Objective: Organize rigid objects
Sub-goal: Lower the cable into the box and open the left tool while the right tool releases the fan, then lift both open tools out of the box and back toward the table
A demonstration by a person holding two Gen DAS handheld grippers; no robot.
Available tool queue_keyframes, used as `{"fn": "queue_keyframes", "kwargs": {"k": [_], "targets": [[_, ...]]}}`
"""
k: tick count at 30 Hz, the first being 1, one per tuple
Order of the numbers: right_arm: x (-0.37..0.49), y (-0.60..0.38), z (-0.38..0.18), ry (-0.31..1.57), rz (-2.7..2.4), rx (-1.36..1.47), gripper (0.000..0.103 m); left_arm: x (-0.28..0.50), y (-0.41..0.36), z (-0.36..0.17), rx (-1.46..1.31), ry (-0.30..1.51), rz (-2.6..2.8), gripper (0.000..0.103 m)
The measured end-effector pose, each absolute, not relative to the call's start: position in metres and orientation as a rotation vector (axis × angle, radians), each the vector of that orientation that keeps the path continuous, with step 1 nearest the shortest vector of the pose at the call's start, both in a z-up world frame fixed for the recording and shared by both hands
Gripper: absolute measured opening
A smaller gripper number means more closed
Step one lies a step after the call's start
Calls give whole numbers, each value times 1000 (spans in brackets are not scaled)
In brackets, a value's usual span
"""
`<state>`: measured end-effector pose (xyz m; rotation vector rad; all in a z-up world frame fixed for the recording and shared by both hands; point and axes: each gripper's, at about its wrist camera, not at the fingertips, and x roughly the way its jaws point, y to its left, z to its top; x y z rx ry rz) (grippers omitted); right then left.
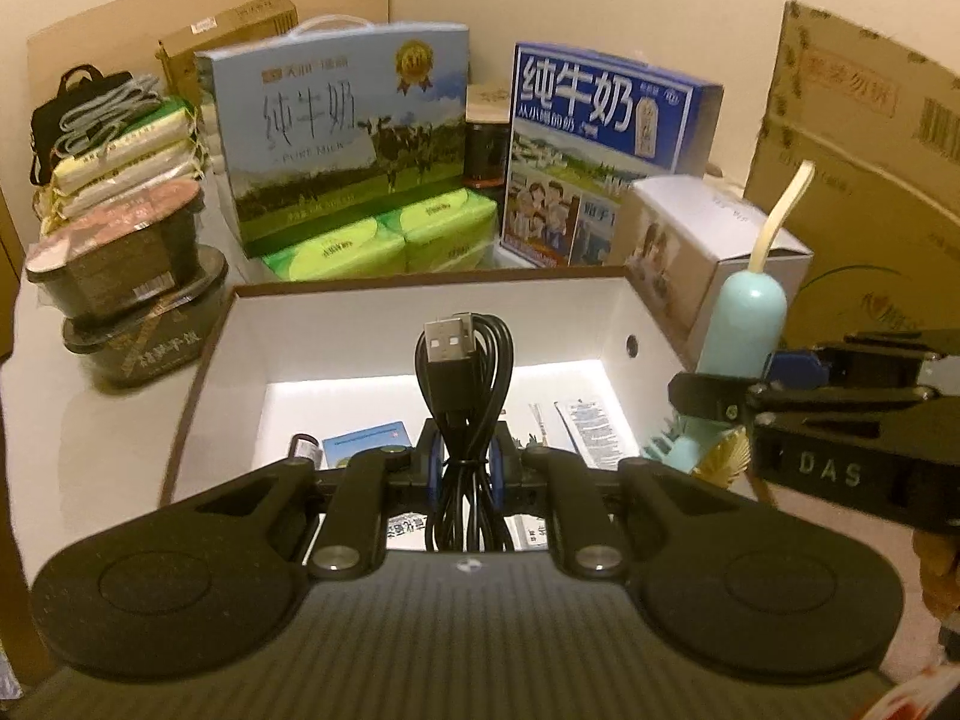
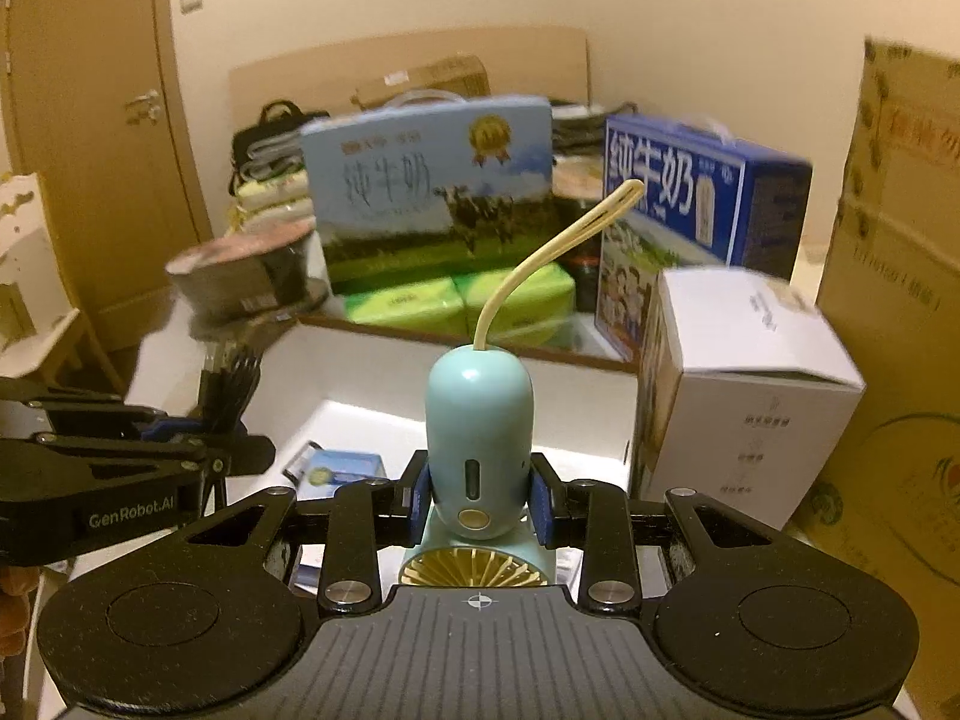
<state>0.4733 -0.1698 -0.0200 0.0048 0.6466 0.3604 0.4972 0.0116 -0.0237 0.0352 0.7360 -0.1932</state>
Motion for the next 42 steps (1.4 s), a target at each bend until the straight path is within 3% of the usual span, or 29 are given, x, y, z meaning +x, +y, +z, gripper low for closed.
{"fn": "queue_keyframes", "kwargs": {"k": [15,29,32,34,36,38,42], "targets": [[516,-159,-76,851,357,-42,33,530,-2,-79,40,882,-228,13],[539,-156,-91,860,336,-9,33,553,-5,-98,31,932,-215,14],[541,-160,-83,819,320,27,34,555,-2,-95,11,906,-218,23],[540,-163,-78,802,328,41,37,555,-1,-91,14,889,-210,30],[537,-165,-75,791,336,49,51,555,1,-88,13,881,-203,30],[532,-167,-73,778,339,53,56,555,4,-85,7,878,-196,30],[524,-168,-73,783,355,52,59,549,9,-80,17,867,-182,33]]}}
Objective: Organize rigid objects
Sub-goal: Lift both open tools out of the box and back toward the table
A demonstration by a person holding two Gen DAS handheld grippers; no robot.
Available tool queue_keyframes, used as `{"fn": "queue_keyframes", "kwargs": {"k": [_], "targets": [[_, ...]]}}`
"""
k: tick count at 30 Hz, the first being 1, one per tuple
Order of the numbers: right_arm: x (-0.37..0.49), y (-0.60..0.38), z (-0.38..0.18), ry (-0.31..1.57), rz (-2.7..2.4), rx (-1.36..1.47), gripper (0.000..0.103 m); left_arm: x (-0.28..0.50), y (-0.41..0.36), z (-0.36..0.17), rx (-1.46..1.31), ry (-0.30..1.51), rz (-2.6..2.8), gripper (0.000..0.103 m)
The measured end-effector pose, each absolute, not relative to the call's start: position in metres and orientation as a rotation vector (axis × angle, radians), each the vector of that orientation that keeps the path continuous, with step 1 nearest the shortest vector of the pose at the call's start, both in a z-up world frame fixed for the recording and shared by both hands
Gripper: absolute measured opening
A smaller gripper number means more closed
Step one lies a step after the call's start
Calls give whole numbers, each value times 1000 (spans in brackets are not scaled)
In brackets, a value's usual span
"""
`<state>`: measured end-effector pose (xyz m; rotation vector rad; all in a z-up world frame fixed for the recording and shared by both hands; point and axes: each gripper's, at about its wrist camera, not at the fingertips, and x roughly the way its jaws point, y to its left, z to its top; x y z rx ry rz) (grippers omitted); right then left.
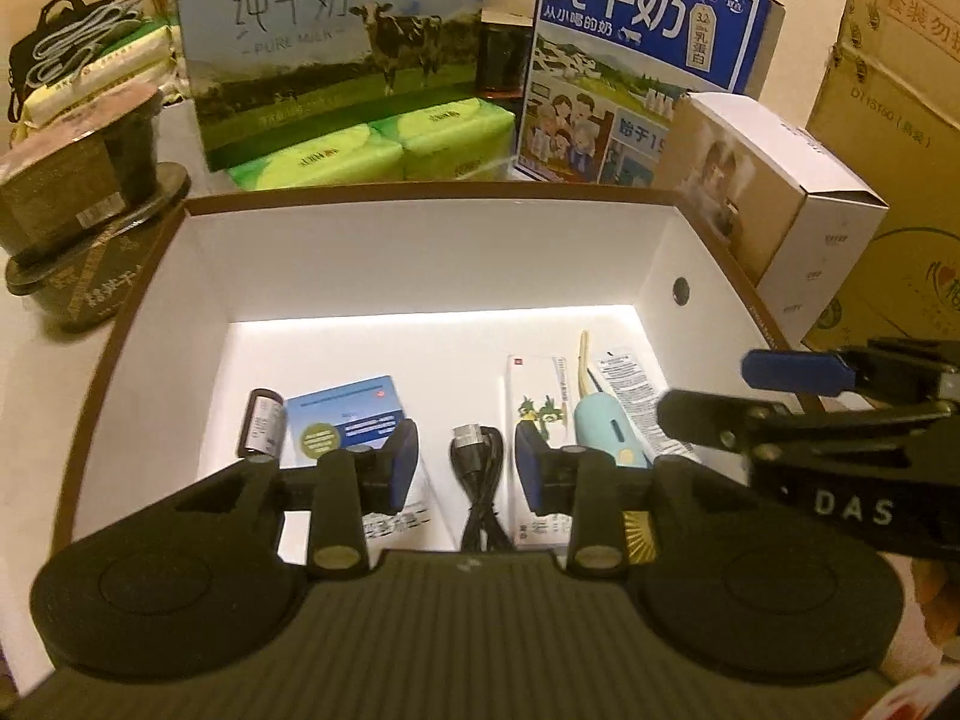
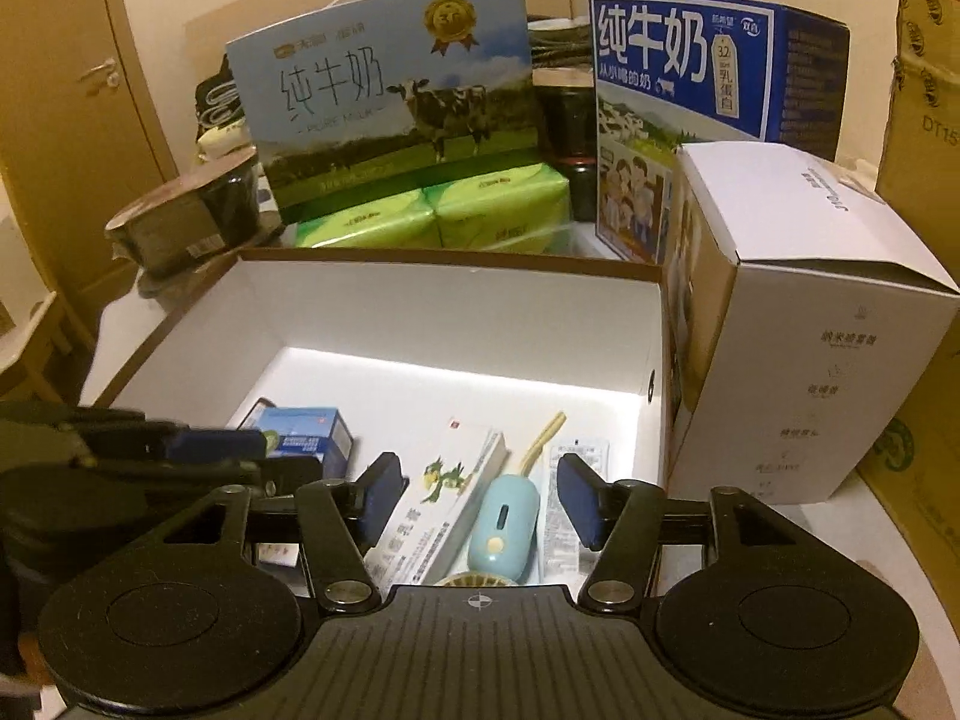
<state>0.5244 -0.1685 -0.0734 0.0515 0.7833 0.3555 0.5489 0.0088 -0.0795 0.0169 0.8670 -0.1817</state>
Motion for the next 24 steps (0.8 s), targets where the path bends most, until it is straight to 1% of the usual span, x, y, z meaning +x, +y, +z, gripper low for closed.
{"fn": "queue_keyframes", "kwargs": {"k": [8,24], "targets": [[503,-176,-72,791,362,82,60,528,19,-68,23,856,-171,37],[442,-178,-31,725,404,139,61,454,30,-26,19,777,-155,38]]}}
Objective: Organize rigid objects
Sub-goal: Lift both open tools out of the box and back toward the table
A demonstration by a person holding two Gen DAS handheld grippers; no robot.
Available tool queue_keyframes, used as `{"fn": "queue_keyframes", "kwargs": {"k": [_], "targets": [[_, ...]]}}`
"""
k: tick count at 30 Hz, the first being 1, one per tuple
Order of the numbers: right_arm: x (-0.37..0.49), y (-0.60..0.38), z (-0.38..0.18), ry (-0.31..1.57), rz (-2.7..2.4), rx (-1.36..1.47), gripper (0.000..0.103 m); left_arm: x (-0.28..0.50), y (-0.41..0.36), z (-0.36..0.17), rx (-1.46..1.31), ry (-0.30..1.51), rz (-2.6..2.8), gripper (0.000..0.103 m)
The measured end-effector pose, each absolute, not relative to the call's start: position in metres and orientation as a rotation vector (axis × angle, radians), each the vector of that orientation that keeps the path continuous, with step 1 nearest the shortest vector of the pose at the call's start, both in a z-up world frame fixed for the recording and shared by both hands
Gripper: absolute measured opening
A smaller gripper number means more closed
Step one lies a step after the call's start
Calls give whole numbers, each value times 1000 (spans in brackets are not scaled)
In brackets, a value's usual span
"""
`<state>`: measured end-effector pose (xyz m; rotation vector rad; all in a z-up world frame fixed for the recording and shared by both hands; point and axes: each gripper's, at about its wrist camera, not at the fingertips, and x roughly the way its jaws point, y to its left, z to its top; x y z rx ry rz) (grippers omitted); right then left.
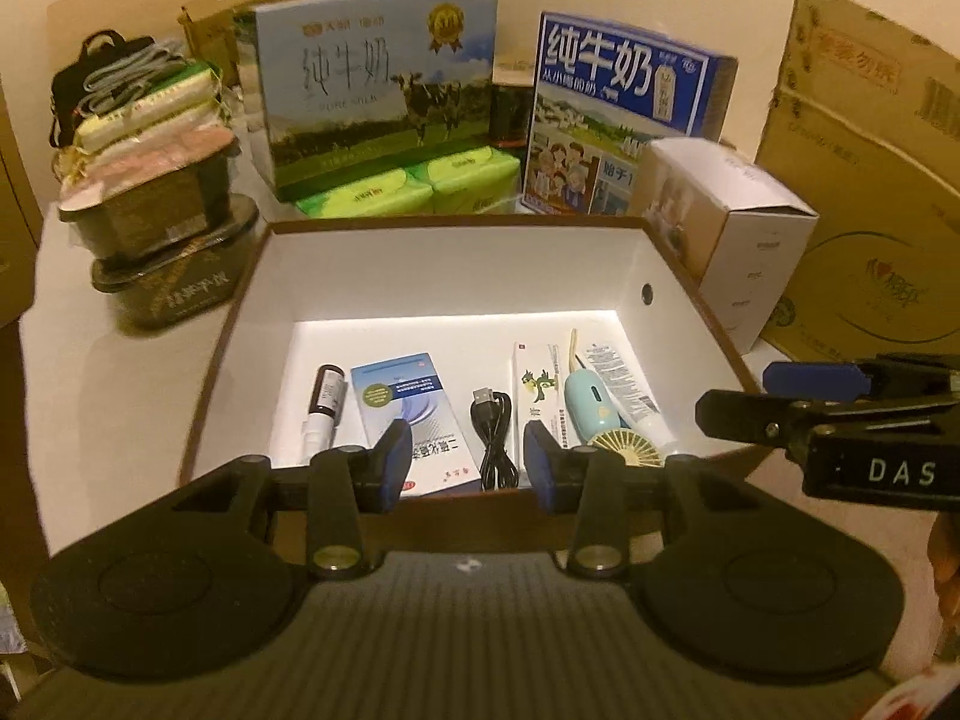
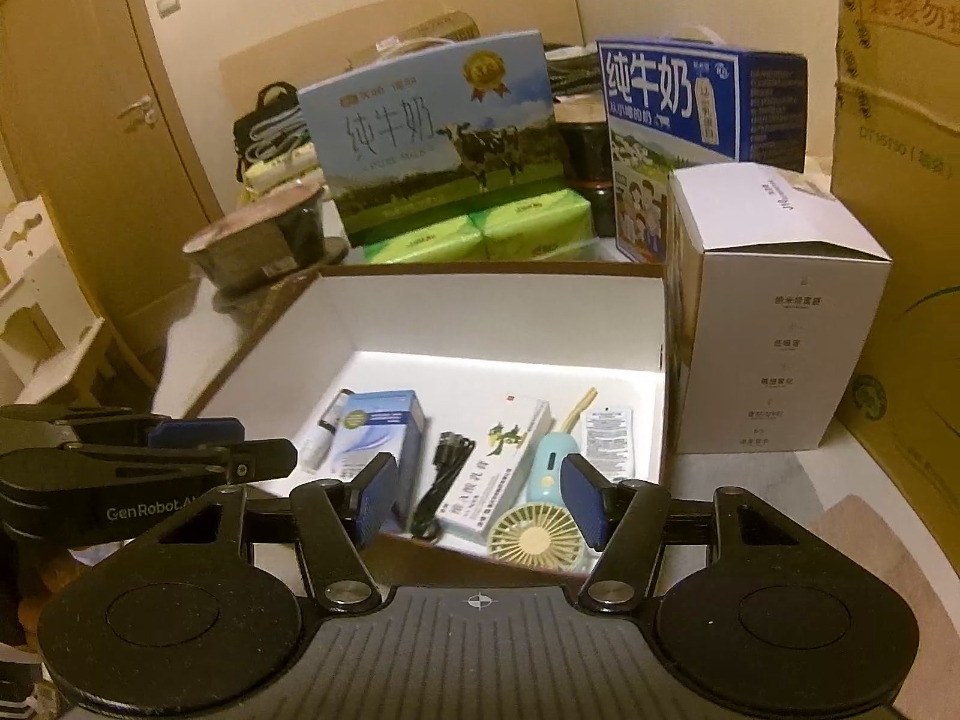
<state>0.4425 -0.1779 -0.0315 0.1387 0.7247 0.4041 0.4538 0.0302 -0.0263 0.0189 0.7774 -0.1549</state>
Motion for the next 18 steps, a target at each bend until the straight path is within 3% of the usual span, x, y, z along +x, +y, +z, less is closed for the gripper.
{"fn": "queue_keyframes", "kwargs": {"k": [18], "targets": [[328,-197,-14,704,417,224,61,329,55,-13,-44,780,-91,42]]}}
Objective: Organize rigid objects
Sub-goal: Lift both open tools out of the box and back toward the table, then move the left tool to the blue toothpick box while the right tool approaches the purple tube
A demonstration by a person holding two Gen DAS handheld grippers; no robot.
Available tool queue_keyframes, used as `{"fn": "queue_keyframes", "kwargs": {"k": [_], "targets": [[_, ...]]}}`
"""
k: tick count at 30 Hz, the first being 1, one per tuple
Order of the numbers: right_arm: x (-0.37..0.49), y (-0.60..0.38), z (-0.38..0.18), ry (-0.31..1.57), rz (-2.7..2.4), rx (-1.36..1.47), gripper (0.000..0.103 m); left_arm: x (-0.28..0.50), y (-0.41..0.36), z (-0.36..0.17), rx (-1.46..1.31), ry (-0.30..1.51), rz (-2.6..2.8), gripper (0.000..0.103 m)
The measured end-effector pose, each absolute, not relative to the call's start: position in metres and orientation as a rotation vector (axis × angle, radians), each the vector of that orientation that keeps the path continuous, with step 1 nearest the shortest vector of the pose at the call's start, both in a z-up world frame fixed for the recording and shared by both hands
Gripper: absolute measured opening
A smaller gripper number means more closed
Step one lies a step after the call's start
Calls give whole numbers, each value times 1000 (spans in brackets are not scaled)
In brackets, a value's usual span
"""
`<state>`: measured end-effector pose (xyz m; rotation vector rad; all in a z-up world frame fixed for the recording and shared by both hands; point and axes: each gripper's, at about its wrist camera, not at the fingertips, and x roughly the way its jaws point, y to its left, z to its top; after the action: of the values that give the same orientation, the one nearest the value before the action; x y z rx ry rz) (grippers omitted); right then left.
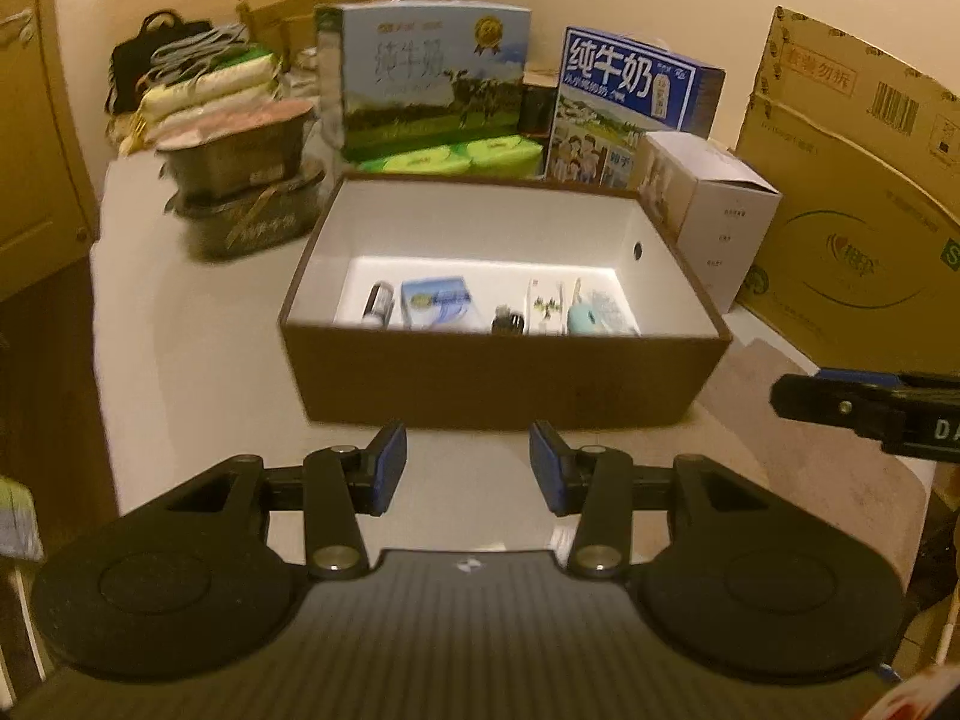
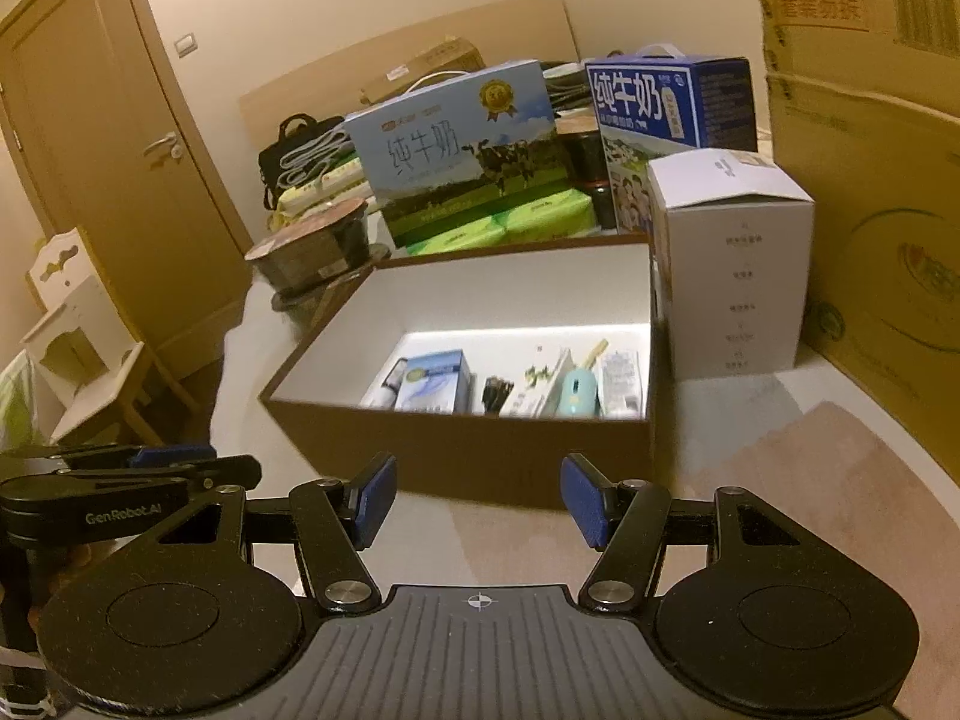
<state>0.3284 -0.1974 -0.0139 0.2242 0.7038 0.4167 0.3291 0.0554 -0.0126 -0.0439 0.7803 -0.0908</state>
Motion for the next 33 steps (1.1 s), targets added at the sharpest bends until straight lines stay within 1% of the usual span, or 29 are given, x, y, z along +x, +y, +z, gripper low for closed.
{"fn": "queue_keyframes", "kwargs": {"k": [10,18,28,33], "targets": [[276,-208,-24,743,400,304,61,272,65,-16,-82,800,-71,42],[248,-206,-39,791,392,290,61,241,63,-24,-99,828,-73,42],[229,-204,-67,864,383,261,61,223,53,-53,-141,918,-98,43],[222,-204,-74,883,380,248,61,218,49,-60,-139,933,-101,43]]}}
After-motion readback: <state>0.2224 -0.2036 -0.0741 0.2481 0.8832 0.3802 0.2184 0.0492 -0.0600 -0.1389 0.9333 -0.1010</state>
